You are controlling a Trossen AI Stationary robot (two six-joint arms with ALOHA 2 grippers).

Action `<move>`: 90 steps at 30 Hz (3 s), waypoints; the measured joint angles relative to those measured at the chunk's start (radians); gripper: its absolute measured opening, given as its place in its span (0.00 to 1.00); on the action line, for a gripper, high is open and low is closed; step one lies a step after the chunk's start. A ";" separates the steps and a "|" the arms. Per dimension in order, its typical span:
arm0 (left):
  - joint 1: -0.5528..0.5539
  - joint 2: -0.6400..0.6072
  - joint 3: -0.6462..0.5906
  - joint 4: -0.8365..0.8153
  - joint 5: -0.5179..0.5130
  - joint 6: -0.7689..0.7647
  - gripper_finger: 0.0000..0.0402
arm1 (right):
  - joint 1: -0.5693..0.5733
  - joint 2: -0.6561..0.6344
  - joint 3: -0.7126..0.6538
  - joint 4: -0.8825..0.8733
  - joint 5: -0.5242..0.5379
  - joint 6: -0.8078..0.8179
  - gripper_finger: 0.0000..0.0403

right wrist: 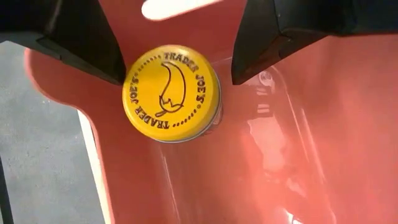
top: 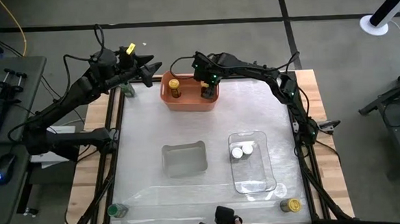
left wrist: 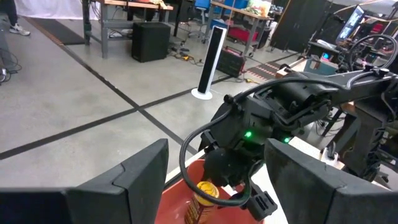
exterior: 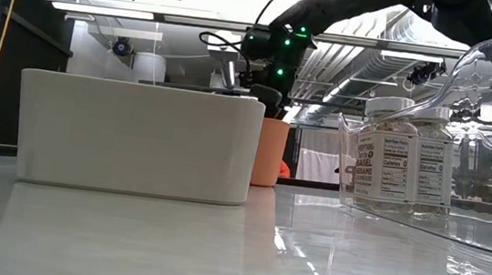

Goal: Sort spices by type
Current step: Put the top yellow seasoning bottle into the orange bin, then put the yellow seasoning bottle into the orange bin

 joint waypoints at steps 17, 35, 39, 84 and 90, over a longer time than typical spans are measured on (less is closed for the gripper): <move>0.000 0.000 0.000 -0.020 0.000 0.001 0.63 | -0.047 -0.166 0.000 -0.179 -0.161 0.158 0.72; 0.000 0.001 -0.003 -0.036 0.043 0.019 0.63 | 0.076 -0.606 -0.418 -0.343 -0.100 0.408 0.72; 0.000 0.001 -0.003 -0.037 0.043 0.019 0.63 | 0.169 -0.847 -0.668 -0.331 -0.115 0.661 0.72; -0.785 0.227 -0.003 0.317 -0.103 -0.306 0.63 | 1.497 -0.693 -0.839 0.098 -0.317 1.543 0.72; -0.784 0.227 -0.003 0.315 -0.102 -0.277 0.63 | 1.497 -0.660 -0.837 0.055 -0.300 1.581 0.72</move>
